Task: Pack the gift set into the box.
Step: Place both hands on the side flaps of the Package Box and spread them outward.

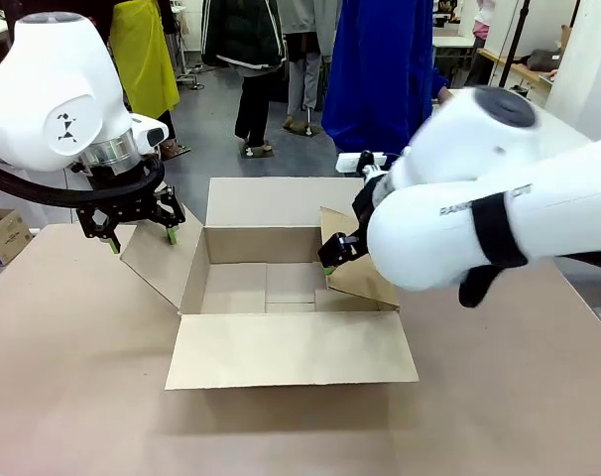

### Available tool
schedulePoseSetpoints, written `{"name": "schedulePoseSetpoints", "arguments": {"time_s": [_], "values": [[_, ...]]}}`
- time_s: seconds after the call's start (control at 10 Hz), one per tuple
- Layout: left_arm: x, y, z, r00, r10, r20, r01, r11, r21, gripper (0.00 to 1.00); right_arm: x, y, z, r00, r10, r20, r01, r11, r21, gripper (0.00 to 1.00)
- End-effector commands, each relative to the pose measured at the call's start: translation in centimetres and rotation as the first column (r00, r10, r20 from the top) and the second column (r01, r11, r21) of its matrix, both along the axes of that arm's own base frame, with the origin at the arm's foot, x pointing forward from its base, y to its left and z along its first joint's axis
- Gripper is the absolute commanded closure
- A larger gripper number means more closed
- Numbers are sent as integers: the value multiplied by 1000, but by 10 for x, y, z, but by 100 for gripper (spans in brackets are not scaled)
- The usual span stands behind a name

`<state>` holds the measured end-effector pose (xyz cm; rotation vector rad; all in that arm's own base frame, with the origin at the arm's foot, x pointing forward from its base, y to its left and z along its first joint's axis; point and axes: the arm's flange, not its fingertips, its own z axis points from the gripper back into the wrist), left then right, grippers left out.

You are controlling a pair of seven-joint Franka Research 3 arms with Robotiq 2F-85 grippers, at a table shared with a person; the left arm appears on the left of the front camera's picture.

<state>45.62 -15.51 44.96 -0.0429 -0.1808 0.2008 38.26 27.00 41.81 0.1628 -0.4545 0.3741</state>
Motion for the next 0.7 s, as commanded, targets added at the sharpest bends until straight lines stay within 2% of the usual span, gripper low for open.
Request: {"name": "schedulePoseSetpoints", "arguments": {"time_s": [0.0,0.1,0.3,0.6], "values": [[1,0,3,1000,14,0,-14,1000,15,0,56,84,66,992,-48,-114,19,969,-245,0],[1,0,3,1000,14,0,-14,1000,15,0,74,97,67,993,-69,-99,38,958,-285,0],[1,0,3,1000,14,0,-14,1000,15,0,86,110,66,993,-49,-105,21,967,-254,0],[1,0,3,1000,14,0,-14,1000,15,0,96,119,27,976,-131,-171,67,939,-336,0]]}}
